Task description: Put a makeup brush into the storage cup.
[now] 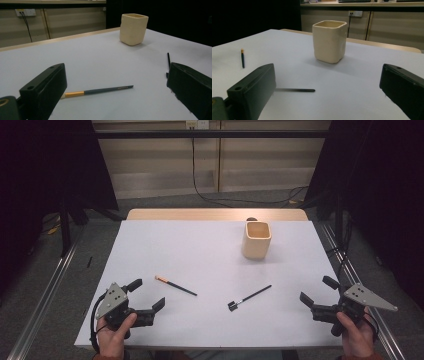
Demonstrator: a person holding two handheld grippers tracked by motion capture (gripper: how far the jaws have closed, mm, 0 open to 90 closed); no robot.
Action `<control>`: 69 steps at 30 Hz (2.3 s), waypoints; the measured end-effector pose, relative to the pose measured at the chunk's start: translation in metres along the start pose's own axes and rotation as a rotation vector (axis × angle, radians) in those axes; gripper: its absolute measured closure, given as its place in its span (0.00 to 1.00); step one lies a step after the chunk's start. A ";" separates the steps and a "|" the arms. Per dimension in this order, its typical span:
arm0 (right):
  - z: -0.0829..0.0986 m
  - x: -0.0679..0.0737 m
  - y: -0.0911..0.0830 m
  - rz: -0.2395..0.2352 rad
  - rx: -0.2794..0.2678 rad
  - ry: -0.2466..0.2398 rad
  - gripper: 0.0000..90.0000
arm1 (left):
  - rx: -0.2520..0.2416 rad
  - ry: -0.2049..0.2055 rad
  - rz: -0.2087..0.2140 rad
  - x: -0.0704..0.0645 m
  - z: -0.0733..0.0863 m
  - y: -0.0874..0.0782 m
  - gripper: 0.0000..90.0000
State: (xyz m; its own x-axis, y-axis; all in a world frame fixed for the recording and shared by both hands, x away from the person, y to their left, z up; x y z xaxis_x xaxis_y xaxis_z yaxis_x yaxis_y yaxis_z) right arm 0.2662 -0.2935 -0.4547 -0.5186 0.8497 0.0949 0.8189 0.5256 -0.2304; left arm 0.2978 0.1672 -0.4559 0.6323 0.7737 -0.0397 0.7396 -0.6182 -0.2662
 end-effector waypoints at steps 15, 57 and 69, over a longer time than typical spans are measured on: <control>0.001 0.000 0.001 -0.024 0.001 0.003 0.00 | 0.000 0.006 0.014 -0.002 0.000 0.000 0.03; -0.002 0.007 0.001 -0.063 -0.006 -0.003 0.00 | -0.016 0.057 0.098 -0.007 -0.048 0.020 0.02; -0.001 0.007 0.002 -0.069 -0.004 0.000 0.00 | -0.019 0.043 0.113 0.001 -0.065 0.034 0.02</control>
State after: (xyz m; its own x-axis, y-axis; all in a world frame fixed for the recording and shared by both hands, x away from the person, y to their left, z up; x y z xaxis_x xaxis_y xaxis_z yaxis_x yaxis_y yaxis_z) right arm 0.2639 -0.2863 -0.4530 -0.5737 0.8116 0.1103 0.7824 0.5829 -0.2194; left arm 0.3385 0.1384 -0.4026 0.7207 0.6927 -0.0267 0.6673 -0.7037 -0.2440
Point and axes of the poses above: each handheld gripper's, and its own axes: y roughly forward along the jaws, z roughly out of its underside, x roughly to its left, the point moved 9 cm from there along y, roughly forward along the jaws, and after that the axes turned 5 degrees about -z, right-handed, at the moved point
